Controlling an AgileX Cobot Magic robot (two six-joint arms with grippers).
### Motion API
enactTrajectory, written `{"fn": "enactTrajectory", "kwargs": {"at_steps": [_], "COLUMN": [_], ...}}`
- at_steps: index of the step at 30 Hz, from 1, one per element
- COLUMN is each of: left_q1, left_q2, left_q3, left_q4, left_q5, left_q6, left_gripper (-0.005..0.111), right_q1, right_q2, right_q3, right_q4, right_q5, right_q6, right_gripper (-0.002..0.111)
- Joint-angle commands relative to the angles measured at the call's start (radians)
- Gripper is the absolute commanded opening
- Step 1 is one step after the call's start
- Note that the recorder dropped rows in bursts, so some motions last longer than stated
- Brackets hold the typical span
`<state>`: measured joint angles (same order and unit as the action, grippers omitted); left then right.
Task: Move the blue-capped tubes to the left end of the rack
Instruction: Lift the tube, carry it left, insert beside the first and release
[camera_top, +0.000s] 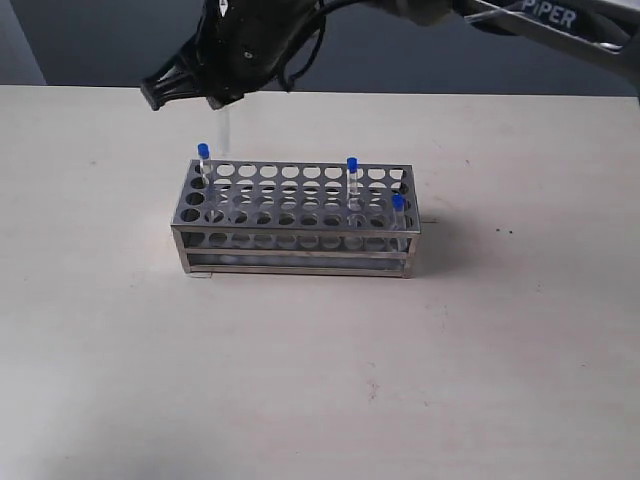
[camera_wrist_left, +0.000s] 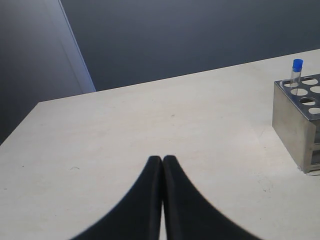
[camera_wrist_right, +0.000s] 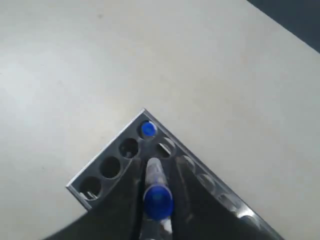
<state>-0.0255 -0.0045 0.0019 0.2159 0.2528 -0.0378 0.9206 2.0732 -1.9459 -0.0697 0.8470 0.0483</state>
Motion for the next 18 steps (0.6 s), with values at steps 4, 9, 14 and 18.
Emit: {"fn": "enactTrajectory", "kwargs": {"at_steps": [4,9,14,18], "left_q1": [-0.007,-0.007,-0.007,-0.007], "left_q2": [0.004,0.004,0.004,0.004], "left_q3": [-0.002,-0.002,-0.002,-0.002], "left_q4": [0.006,0.006,0.006,0.006], "left_q5": [-0.013,-0.013,-0.013,-0.013], "left_q6": [-0.003,-0.003,-0.003,-0.003], "left_gripper": [0.000,0.000,0.000,0.000], "right_q1": [-0.001,-0.001,-0.001,-0.001], "right_q2": [0.061,0.114,0.145,0.169], "right_q3": [-0.016,-0.087,-0.129,-0.135], "right_q4": [0.085,0.085,0.110,0.124], "right_q5": [-0.056,0.004,0.015,0.021], "right_q6": [-0.100,-0.121,-0.125,-0.125], "right_gripper": [-0.001,-0.001,-0.001,-0.001]}}
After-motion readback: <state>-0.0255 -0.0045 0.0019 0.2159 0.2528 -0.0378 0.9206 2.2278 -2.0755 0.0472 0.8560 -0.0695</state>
